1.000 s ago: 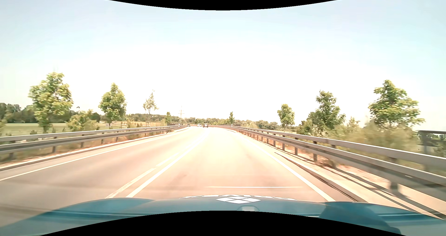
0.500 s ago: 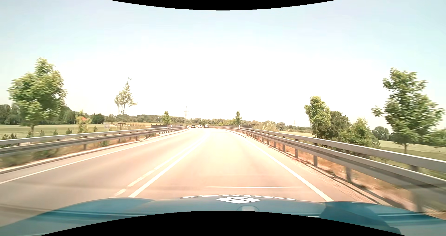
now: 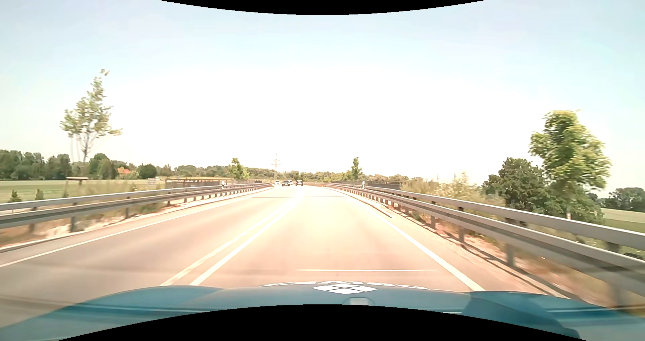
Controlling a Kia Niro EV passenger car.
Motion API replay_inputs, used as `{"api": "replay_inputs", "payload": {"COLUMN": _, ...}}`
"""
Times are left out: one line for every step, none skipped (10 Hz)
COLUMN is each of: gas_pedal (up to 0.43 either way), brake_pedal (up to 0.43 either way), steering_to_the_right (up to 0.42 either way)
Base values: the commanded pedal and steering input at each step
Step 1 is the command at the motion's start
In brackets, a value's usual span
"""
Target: Follow the waypoints while adhering to traffic rules and regulations
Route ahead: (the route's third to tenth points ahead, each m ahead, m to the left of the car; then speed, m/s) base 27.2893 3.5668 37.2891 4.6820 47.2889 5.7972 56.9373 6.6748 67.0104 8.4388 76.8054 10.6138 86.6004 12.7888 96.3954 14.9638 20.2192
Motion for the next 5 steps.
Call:
{"api": "replay_inputs", "payload": {"gas_pedal": 0.157, "brake_pedal": 0.0, "steering_to_the_right": -0.014}}
{"api": "replay_inputs", "payload": {"gas_pedal": 0.157, "brake_pedal": 0.0, "steering_to_the_right": -0.012}}
{"api": "replay_inputs", "payload": {"gas_pedal": 0.157, "brake_pedal": 0.0, "steering_to_the_right": -0.011}}
{"api": "replay_inputs", "payload": {"gas_pedal": 0.157, "brake_pedal": 0.0, "steering_to_the_right": -0.012}}
{"api": "replay_inputs", "payload": {"gas_pedal": 0.157, "brake_pedal": 0.0, "steering_to_the_right": -0.014}}
